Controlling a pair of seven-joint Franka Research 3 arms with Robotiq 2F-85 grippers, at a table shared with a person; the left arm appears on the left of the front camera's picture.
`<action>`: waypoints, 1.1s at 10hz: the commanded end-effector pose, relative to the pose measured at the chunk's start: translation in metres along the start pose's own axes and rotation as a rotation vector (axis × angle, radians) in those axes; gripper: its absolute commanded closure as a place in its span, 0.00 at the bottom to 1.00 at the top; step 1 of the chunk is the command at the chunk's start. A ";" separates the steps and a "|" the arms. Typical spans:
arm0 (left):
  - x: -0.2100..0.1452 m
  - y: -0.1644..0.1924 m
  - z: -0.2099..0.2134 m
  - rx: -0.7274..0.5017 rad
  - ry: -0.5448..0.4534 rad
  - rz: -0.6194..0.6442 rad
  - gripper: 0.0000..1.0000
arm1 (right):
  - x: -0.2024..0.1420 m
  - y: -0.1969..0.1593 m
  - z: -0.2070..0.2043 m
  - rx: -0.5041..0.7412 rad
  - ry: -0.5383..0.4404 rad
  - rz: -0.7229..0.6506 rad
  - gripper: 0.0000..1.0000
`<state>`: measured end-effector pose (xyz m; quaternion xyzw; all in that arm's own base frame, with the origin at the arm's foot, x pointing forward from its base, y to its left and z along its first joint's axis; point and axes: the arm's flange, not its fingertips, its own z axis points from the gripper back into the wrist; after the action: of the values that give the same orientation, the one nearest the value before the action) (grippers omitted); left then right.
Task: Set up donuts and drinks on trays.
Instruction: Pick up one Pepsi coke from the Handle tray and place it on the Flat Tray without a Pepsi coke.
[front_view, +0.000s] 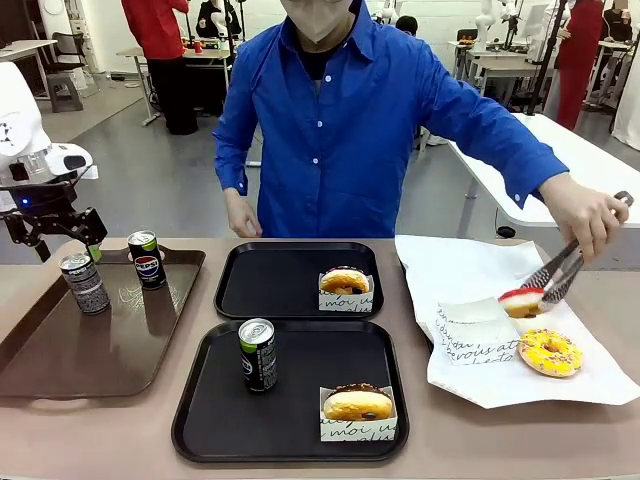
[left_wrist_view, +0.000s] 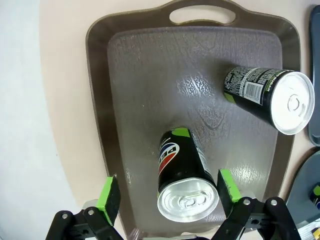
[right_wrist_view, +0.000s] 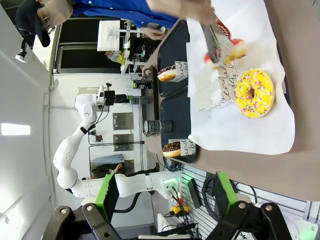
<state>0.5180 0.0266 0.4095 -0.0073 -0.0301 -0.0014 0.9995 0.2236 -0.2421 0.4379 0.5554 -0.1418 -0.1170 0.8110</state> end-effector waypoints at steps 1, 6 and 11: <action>-0.005 -0.005 -0.006 -0.014 -0.018 0.006 0.00 | 0.003 0.001 -0.002 0.021 -0.008 0.009 0.00; -0.015 -0.020 -0.018 0.013 0.003 -0.006 0.00 | 0.003 0.001 -0.002 0.021 -0.008 0.009 0.00; -0.016 -0.026 -0.025 0.029 0.001 0.007 0.00 | 0.003 0.001 -0.002 0.021 -0.008 0.009 0.00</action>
<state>0.5061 0.0047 0.3857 -0.0064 -0.0174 -0.0077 0.9998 0.2236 -0.2421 0.4379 0.5554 -0.1418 -0.1170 0.8110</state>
